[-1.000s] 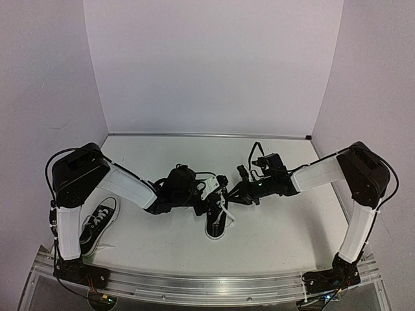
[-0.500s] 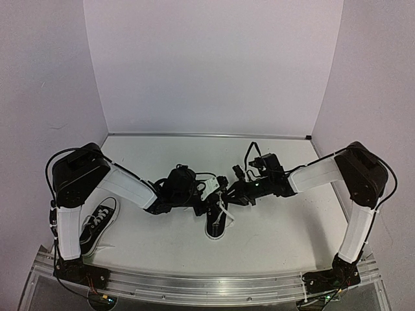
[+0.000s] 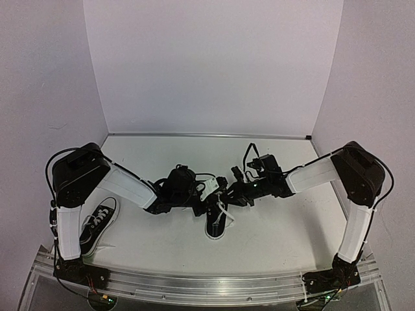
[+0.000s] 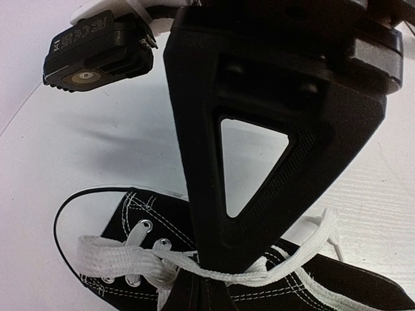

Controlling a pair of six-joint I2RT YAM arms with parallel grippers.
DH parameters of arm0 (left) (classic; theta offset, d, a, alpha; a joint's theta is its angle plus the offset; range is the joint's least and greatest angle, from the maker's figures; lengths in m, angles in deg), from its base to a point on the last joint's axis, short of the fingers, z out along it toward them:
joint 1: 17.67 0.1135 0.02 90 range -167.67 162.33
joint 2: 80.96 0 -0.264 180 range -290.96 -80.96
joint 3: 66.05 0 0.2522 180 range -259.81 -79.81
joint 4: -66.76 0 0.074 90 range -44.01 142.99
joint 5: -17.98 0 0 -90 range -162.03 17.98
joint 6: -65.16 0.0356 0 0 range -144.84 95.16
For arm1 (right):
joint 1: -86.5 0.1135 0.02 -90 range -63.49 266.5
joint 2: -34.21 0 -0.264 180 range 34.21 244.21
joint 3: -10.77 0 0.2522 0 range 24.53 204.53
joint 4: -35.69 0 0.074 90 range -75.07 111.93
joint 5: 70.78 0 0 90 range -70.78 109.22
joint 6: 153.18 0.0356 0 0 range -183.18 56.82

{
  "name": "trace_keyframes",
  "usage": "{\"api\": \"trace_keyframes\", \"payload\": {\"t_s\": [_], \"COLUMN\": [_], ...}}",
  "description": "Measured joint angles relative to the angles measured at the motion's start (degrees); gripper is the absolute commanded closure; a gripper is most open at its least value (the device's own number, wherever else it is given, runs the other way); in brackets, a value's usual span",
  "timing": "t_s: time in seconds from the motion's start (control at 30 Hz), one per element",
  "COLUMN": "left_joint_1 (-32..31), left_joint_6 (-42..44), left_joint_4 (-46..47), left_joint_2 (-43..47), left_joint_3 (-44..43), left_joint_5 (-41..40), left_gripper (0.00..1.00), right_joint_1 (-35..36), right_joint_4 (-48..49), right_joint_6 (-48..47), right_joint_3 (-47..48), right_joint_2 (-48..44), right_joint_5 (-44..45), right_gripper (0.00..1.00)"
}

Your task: Tie the shoes

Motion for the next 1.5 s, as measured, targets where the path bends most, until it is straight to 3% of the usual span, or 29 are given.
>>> {"api": "trace_keyframes", "payload": {"t_s": [0.17, 0.6, 0.93, 1.23, 1.5], "left_joint_1": [0.01, 0.01, 0.01, 0.63, 2.42], "left_joint_6": [0.03, 0.58, 1.67, -1.9, -8.3], "left_joint_4": [-0.75, -1.22, -4.05, -6.63, -8.66], "left_joint_2": [-0.02, 0.34, 6.47, 10.63, 12.46], "left_joint_3": [0.0, 0.03, 4.07, 6.45, 4.89], "left_joint_5": [-0.02, -1.25, -2.54, -2.01, -0.27], "left_gripper": [1.0, 0.84, 0.69, 0.42, 0.4], "right_joint_1": [0.24, 0.6, 0.6, 0.6, 0.6], "right_joint_4": [0.01, -0.48, -0.52, -0.87, -1.22], "right_joint_6": [0.15, -0.53, -0.87, -1.11, -1.45], "right_joint_3": [0.27, 0.27, 0.21, -0.06, -0.17], "right_joint_2": [0.52, -1.01, -2.15, -2.38, -2.87], "right_joint_5": [0.06, 1.34, 2.93, 3.09, 3.11], "right_gripper": [1.0, 1.0, 1.0, 1.0, 1.0]}}
